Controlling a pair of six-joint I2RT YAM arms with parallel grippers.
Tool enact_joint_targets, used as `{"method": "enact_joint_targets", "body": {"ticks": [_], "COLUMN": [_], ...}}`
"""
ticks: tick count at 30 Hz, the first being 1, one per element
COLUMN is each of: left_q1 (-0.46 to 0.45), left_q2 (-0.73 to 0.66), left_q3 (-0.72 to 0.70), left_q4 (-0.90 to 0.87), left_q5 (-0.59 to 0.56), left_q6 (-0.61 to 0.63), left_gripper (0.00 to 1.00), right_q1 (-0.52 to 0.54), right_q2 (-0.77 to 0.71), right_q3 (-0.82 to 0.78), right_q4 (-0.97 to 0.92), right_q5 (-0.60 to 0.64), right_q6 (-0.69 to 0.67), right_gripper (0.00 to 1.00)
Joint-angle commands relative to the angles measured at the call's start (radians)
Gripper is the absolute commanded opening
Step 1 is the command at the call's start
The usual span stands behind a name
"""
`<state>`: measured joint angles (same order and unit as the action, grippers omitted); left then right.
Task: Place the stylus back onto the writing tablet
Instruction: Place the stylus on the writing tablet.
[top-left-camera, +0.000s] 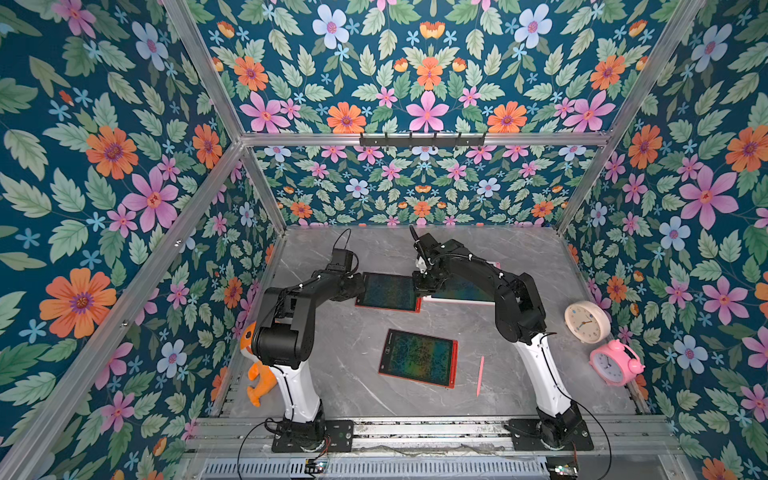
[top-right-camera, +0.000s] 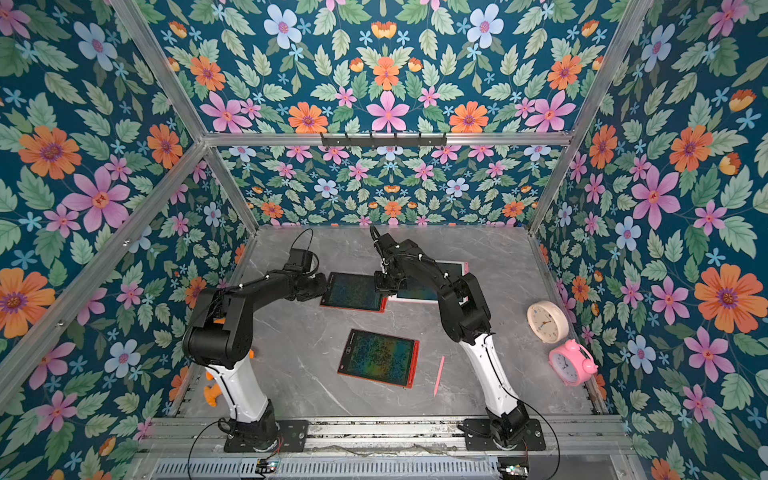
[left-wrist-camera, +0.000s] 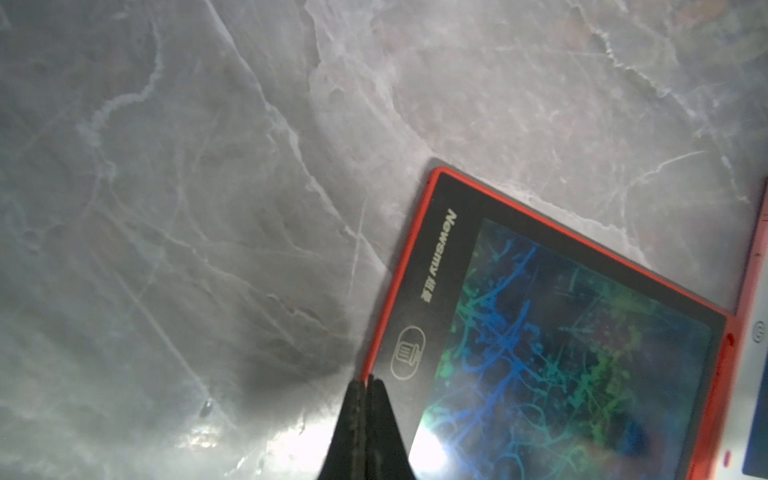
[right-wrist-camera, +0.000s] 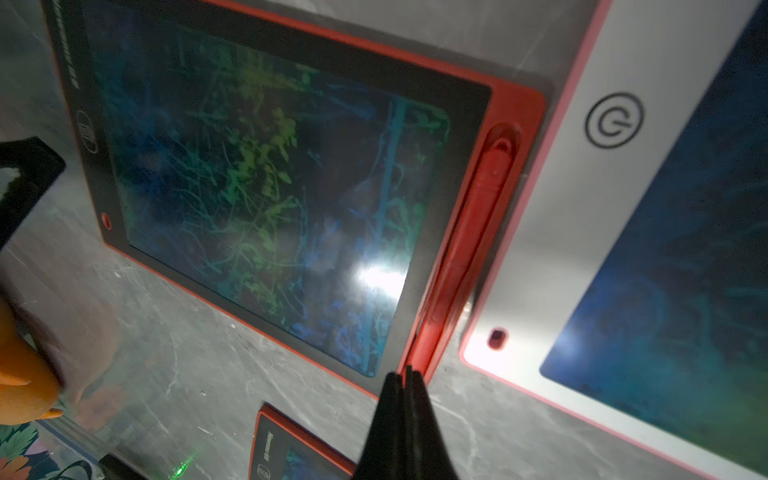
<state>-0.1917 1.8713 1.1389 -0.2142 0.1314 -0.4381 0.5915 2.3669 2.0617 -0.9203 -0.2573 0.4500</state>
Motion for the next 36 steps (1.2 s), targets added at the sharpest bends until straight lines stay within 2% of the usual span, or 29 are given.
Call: {"method": "enact_joint_targets", "body": {"ticks": [1,13,20,24,28,36], "left_q1": [0.002,0.002,0.002,0.002,0.001,0.002], "left_q2": [0.01,0.043,0.045,0.046,0.044,0.024], "left_q3": [0.009,0.025,0.029,0.031,0.03,0.021], "left_q4": [-0.015,-0.034,-0.041,-0.046,-0.046,-0.036], "left_q5": [0.008,0.019,0.017,0.019,0.017,0.008], "left_q6": [0.003,-0.001,-0.001,-0.002,-0.002,0.003], "left_gripper": [0.0,0.0,0.0,0.0,0.0,0.0], "right_q1": [0.004,0.02,0.031,0.031,0.03,-0.003], "right_q2": [0.003,0.043,0.123,0.137,0.128,-0.016], "right_q3": [-0.015,0.002,0.097,0.098,0.082,-0.048], "right_q4": [-0.017,-0.045,-0.171,-0.193,-0.176,0.008], "right_q5": [-0.002,0.017,0.123,0.16,0.156,0.023], "right_q6": [0.007,0.007,0.001,0.006,0.008,0.029], "right_gripper": [0.03,0.03,0.03,0.03,0.02,0.03]}}
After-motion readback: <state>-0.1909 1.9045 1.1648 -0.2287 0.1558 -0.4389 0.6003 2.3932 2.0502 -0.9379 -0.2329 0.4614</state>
